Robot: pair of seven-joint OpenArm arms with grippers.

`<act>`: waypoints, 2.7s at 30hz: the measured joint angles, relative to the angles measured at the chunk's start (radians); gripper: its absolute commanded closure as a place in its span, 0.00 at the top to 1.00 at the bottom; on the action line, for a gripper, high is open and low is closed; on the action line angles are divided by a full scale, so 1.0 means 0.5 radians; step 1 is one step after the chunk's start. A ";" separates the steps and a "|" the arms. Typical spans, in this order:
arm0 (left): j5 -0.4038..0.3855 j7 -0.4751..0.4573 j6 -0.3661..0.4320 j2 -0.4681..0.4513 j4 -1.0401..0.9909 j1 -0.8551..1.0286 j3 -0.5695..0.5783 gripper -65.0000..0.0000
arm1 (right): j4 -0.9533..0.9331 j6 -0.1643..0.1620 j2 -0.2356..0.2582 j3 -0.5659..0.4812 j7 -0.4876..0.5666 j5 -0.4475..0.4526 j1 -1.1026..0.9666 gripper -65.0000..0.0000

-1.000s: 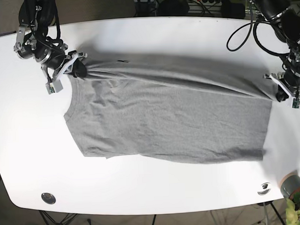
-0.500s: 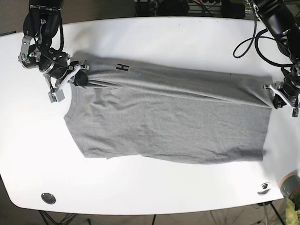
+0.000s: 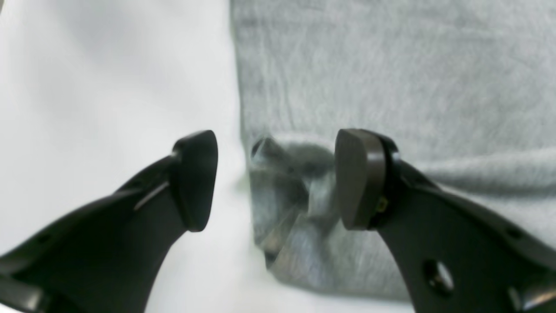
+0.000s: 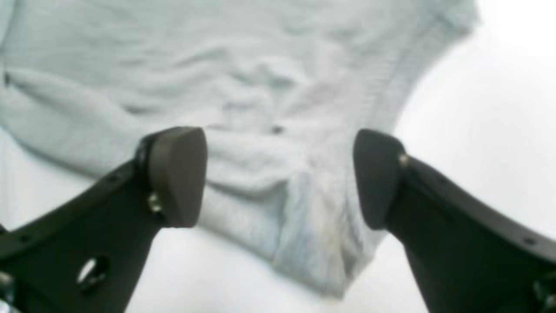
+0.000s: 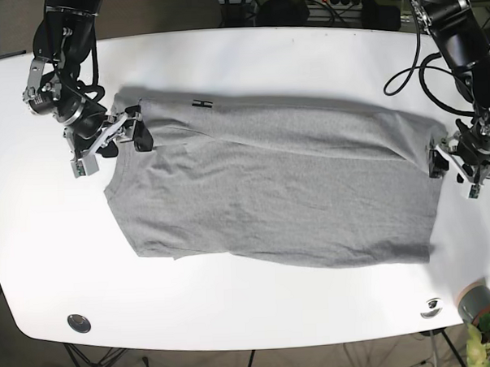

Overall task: Fold the T-shirt properly
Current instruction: 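Lay the grey shirt flat, both grippers holding its hem corners, then release the hem and regrasp the shirt's edge with both grippers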

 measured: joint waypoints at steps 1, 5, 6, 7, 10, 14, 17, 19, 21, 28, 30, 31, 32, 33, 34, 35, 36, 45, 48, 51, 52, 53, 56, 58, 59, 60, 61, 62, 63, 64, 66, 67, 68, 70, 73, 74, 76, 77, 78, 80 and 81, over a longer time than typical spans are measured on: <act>0.006 0.015 -0.001 0.002 0.000 0.011 0.000 0.62 | 0.021 0.003 -0.004 0.000 -0.002 -0.006 -0.028 0.66; 0.013 -0.021 -0.001 -0.004 0.007 0.078 0.001 0.62 | 0.034 -0.002 -0.007 0.002 -0.019 -0.030 -0.157 0.63; 0.013 -0.070 -0.001 -0.014 0.019 0.115 0.001 0.62 | 0.034 -0.004 -0.007 0.002 -0.018 -0.059 -0.177 0.63; 0.012 -0.121 -0.001 -0.021 0.033 0.150 0.001 0.62 | 0.036 -0.021 -0.008 0.006 -0.019 -0.083 -0.188 0.63; 0.017 -0.334 0.003 -0.043 0.110 0.314 -0.005 0.62 | 0.065 -0.090 -0.042 0.053 -0.015 -0.201 -0.217 0.63; 0.015 -0.626 0.005 -0.036 0.192 0.525 -0.003 0.62 | 0.114 -0.049 -0.103 0.082 -0.003 -0.307 -0.262 0.63; 0.021 -0.763 -0.010 -0.027 0.186 0.589 0.001 0.62 | 0.107 -0.024 -0.106 0.082 -0.016 -0.334 -0.260 0.63; 0.016 -0.821 -0.010 -0.029 0.150 0.586 0.001 0.62 | 0.106 -0.025 -0.105 0.083 -0.011 -0.357 -0.254 0.63; 0.014 -0.834 -0.008 -0.031 0.111 0.573 0.000 0.62 | 0.090 -0.025 -0.117 0.084 -0.001 -0.356 -0.253 0.63; 0.021 -0.826 0.000 -0.029 0.043 0.507 0.001 0.62 | -0.025 -0.026 -0.127 0.082 -0.010 -0.369 -0.244 0.62; 0.014 -0.842 -0.002 -0.030 -0.008 0.447 0.001 0.62 | -0.028 -0.026 -0.129 0.083 -0.010 -0.366 -0.244 0.62; 0.011 -0.856 -0.003 -0.031 -0.050 0.422 0.001 0.62 | -0.030 -0.026 -0.130 0.082 -0.009 -0.367 -0.243 0.62; 0.007 -0.855 -0.002 -0.035 -0.108 0.397 0.001 0.62 | -0.030 -0.025 -0.134 0.082 -0.008 -0.364 -0.243 0.62; 0.013 -0.854 -0.001 -0.039 -0.166 0.375 0.001 0.62 | -0.037 -0.025 -0.138 0.082 -0.005 -0.362 -0.243 0.62; 0.015 -0.856 0.005 -0.043 -0.216 0.362 0.000 0.62 | -0.060 -0.025 -0.140 0.082 -0.002 -0.364 -0.237 0.61; 0.015 -0.854 0.005 -0.046 -0.266 0.361 0.000 0.62 | -0.090 -0.024 -0.140 0.079 0.008 -0.355 -0.230 0.61; 0.017 -0.850 0.006 -0.045 -0.296 0.363 0.000 0.62 | -0.108 -0.023 -0.139 0.081 0.024 -0.341 -0.221 0.61; 0.020 -0.839 0.004 -0.041 -0.329 0.368 0.001 0.12 | -0.185 -0.018 -0.135 0.083 0.045 -0.326 -0.194 0.10; 0.018 -0.838 0.002 -0.040 -0.329 0.369 0.001 0.00 | -0.192 -0.018 -0.140 0.082 0.018 -0.325 -0.194 0.03; 0.013 -0.774 -0.007 -0.034 -0.326 0.365 -0.063 0.00 | -0.159 -0.018 -0.141 0.084 -0.002 -0.330 -0.206 0.03; 0.008 -0.718 -0.014 -0.026 -0.323 0.363 -0.133 0.00 | -0.133 -0.018 -0.140 0.085 -0.003 -0.334 -0.216 0.03; 0.005 -0.666 -0.018 -0.018 -0.320 0.363 -0.198 0.00 | -0.112 -0.018 -0.139 0.085 -0.001 -0.331 -0.226 0.03; 0.018 -0.441 -0.012 -0.023 -0.250 0.385 -0.389 0.00 | -0.051 -0.017 -0.098 0.089 -0.002 -0.331 -0.266 0.03; 0.031 -0.325 0.015 -0.036 -0.181 0.414 -0.453 0.00 | -0.014 -0.018 -0.046 0.086 -0.002 -0.317 -0.303 0.03; 0.021 -0.294 0.014 -0.041 -0.144 0.436 -0.484 0.00 | 0.005 -0.018 -0.021 0.093 -0.002 -0.323 -0.323 0.03; 0.016 -0.259 0.012 -0.038 -0.100 0.459 -0.510 0.00 | 0.024 -0.021 -0.010 0.097 -0.004 -0.332 -0.342 0.03; 0.014 -0.238 0.012 -0.034 -0.060 0.483 -0.529 0.00 | 0.044 -0.032 -0.005 0.099 -0.002 -0.341 -0.364 0.03; 0.014 -0.229 0.011 -0.032 -0.015 0.512 -0.540 0.00 | 0.072 -0.031 0.001 0.100 -0.002 -0.349 -0.387 0.03; 0.011 -0.224 0.008 -0.027 0.008 0.537 -0.549 0.00 | 0.085 -0.031 0.005 0.099 -0.004 -0.338 -0.403 0.03; 0.014 -0.220 0.005 -0.015 0.040 0.567 -0.562 0.00 | 0.091 -0.031 0.004 0.096 -0.002 -0.336 -0.423 0.03; 0.014 -0.217 0.005 0.022 0.111 0.631 -0.591 0.00 | 0.095 -0.031 -0.002 0.095 -0.011 -0.338 -0.459 0.03; 0.013 -0.212 0.005 0.035 0.143 0.674 -0.610 0.00 | 0.097 -0.030 -0.002 0.095 -0.008 -0.333 -0.477 0.03; 0.013 -0.205 0.005 0.049 0.192 0.709 -0.623 0.00 | 0.099 -0.027 0.005 0.092 -0.005 -0.330 -0.494 0.03; 0.001 -0.208 -0.008 0.085 0.282 0.809 -0.671 0.00 | 0.101 -0.015 0.039 0.088 0.000 -0.318 -0.527 0.03; 0.018 -0.182 -0.001 0.135 0.377 0.875 -0.714 0.00 | 0.104 -0.010 0.075 0.095 -0.011 -0.336 -0.553 0.04; 0.024 -0.179 0.006 0.146 0.407 0.889 -0.714 0.01 | 0.104 0.011 0.076 0.098 -0.011 -0.343 -0.553 0.04; 0.014 -0.185 -0.002 0.172 0.473 0.910 -0.708 0.09 | 0.104 0.052 0.072 0.097 -0.009 -0.338 -0.552 0.04; 0.010 -0.195 -0.008 0.185 0.500 0.919 -0.706 0.14 | 0.105 0.061 0.071 0.095 -0.009 -0.333 -0.552 0.04; 0.012 -0.195 0.000 0.207 0.539 0.924 -0.706 0.21 | 0.105 0.060 0.069 0.093 -0.008 -0.333 -0.548 0.04; 0.014 -0.198 0.000 0.270 0.605 0.925 -0.706 0.31 | 0.106 0.060 0.074 0.093 -0.008 -0.333 -0.548 0.04; 0.014 -0.195 0.006 0.298 0.629 0.926 -0.706 0.39 | 0.106 0.060 0.077 0.094 -0.009 -0.333 -0.548 0.04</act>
